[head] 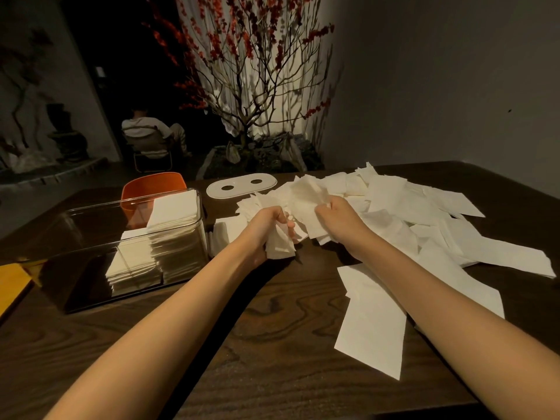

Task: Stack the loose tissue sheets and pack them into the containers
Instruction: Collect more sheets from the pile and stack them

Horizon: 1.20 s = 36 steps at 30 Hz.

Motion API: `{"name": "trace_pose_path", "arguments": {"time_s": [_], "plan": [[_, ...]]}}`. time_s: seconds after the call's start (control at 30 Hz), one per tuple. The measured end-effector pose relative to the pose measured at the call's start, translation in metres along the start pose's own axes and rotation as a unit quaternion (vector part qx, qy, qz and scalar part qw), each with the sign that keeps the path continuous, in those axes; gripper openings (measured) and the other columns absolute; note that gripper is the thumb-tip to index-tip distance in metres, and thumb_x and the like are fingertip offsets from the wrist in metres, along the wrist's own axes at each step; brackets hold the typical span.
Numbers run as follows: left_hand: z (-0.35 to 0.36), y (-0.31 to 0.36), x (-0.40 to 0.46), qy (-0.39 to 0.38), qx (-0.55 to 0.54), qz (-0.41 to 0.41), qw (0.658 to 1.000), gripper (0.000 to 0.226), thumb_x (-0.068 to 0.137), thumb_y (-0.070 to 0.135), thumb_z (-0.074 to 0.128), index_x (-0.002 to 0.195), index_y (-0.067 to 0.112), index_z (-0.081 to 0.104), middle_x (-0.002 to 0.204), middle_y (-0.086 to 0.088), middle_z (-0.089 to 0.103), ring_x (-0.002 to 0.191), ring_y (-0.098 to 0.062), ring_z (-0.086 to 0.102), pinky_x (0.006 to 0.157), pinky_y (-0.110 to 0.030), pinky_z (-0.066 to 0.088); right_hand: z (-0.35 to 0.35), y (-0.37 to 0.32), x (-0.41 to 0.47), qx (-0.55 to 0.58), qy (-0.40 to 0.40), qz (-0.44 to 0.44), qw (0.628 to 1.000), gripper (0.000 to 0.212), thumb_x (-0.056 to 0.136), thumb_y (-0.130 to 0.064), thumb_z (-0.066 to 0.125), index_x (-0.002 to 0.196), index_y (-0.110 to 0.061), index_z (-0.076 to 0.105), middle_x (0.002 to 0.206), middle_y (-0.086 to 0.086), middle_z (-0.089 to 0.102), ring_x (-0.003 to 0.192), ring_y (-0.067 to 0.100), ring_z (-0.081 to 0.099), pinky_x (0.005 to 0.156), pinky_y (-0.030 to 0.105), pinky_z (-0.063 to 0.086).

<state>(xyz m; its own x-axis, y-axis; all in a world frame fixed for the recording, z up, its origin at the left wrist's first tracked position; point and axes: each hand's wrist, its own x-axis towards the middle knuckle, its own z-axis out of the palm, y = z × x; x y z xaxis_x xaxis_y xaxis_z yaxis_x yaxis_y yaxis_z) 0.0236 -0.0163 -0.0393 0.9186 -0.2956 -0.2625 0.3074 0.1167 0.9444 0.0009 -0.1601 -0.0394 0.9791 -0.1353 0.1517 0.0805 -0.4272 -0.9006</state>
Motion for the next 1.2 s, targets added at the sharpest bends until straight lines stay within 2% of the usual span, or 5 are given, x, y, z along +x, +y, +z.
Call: {"name": "trace_pose_path", "arguments": {"time_s": [0.13,0.43,0.63,0.83,1.2], "plan": [[0.007,-0.002,0.001,0.089,0.083,0.023,0.992,0.029,0.084,0.015,0.046,0.111,0.008,0.052,0.109,-0.010,0.057,0.090,-0.022,0.054,0.090,-0.039,0.047,-0.001,-0.001,0.000,0.099,0.008,0.096,0.990,0.032,0.098,-0.016,0.040,0.130,-0.008,0.044,0.095,0.005,0.058,0.084,0.019,0.058,0.062,0.025,0.045],[0.028,-0.016,0.003,0.117,0.116,0.087,0.982,0.065,0.093,0.049,0.048,0.141,0.006,0.037,0.143,-0.012,0.044,0.114,-0.028,0.053,0.081,-0.035,0.048,0.024,-0.008,-0.011,0.022,-0.044,0.078,0.996,0.038,0.098,-0.027,0.043,0.130,-0.007,0.050,0.116,0.008,0.062,0.108,0.025,0.059,0.095,0.041,0.050],[0.023,-0.014,-0.001,-0.006,-0.089,0.053,0.995,0.061,0.092,0.056,0.049,0.129,0.008,0.055,0.128,-0.014,0.061,0.120,-0.023,0.057,0.104,-0.037,0.042,0.027,-0.009,-0.012,0.173,-0.129,0.073,0.974,0.037,0.101,-0.032,0.035,0.124,-0.011,0.054,0.122,0.008,0.060,0.115,0.022,0.057,0.106,0.042,0.042],[0.013,-0.010,-0.006,-0.046,-0.143,-0.005,0.989,0.018,0.092,0.028,0.055,0.097,0.012,0.062,0.072,-0.010,0.073,0.083,-0.026,0.066,0.083,-0.042,0.051,0.020,-0.006,-0.002,0.136,-0.002,0.120,0.983,0.031,0.102,-0.034,0.037,0.120,-0.014,0.052,0.119,0.006,0.058,0.112,0.025,0.056,0.104,0.043,0.043],[0.011,-0.012,-0.008,-0.085,-0.202,-0.010,0.976,0.010,0.093,0.015,0.044,0.095,0.008,0.050,0.069,-0.014,0.070,0.082,-0.026,0.061,0.086,-0.039,0.047,0.002,0.004,0.010,0.340,0.068,0.173,0.922,0.028,0.097,-0.024,0.056,0.121,-0.011,0.055,0.111,0.006,0.064,0.101,0.024,0.064,0.089,0.040,0.054]]}}
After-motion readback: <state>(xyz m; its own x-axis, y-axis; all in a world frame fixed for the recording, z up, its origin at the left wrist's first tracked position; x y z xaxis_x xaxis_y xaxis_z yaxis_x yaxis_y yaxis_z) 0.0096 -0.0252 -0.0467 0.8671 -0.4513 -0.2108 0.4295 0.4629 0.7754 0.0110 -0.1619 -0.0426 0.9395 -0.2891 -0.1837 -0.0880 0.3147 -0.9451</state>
